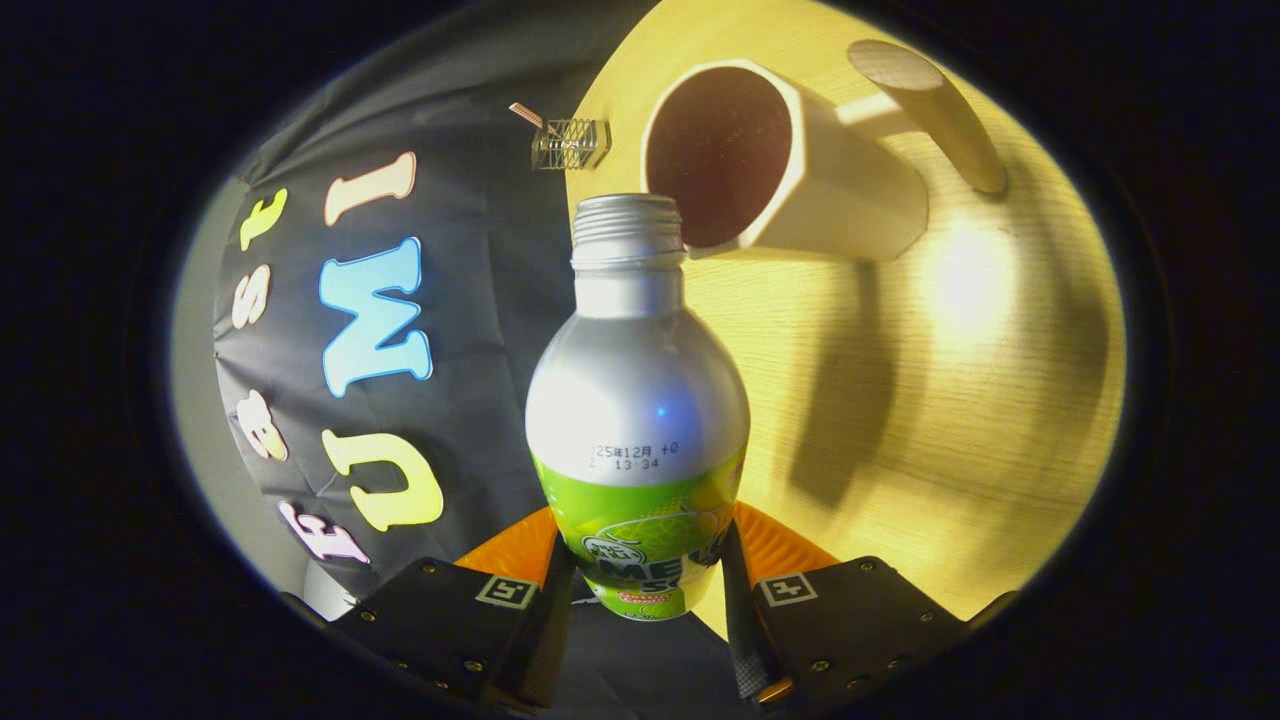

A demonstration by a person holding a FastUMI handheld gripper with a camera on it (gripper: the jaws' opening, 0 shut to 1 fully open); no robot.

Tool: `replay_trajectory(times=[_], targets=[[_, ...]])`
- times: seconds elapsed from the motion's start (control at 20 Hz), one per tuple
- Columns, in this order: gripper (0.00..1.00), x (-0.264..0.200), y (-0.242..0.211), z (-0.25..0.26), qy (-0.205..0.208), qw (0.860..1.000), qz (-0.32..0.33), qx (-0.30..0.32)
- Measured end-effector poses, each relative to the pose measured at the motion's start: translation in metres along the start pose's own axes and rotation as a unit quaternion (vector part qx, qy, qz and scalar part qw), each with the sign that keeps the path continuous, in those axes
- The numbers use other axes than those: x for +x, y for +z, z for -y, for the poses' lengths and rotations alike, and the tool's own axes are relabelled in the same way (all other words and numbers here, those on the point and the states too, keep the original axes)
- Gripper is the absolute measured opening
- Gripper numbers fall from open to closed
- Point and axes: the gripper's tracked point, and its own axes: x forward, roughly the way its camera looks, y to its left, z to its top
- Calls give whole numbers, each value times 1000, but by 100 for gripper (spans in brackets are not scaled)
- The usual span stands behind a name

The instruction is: Take the bottle from table, then pour the juice into the cup, finally place the bottle on the coaster

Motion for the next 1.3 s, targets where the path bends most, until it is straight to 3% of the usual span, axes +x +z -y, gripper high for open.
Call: replay_trajectory(times=[1.3], targets=[[66, -1, 3, -11, 1, 997, -12, 75]])
